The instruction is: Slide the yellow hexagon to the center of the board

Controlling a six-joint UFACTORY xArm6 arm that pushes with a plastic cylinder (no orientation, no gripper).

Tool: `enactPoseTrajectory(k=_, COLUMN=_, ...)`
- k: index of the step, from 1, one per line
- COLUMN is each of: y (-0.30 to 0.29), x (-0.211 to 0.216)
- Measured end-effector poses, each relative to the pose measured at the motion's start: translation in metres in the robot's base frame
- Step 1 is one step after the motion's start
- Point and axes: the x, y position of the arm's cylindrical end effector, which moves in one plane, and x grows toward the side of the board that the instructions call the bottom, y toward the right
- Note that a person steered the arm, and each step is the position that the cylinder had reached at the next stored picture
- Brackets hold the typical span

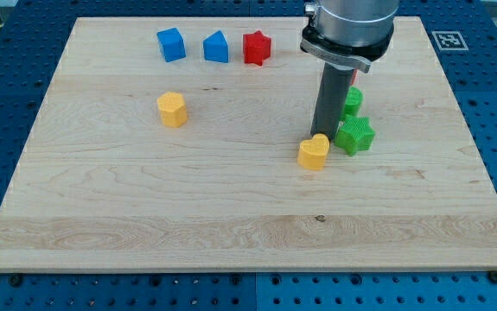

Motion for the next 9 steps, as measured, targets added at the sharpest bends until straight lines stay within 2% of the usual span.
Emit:
enactPoseTrajectory(k=1, y=-0.04, x=-0.001)
enactPoseTrajectory(k=4, y=-0.064, x=-0.005)
enactPoseTrajectory(k=6, y=-0.15, x=-0.085)
enactPoseTrajectory(k=7, y=-0.214, x=-0.087)
enactPoseTrajectory(k=9, y=-0.22, x=-0.073)
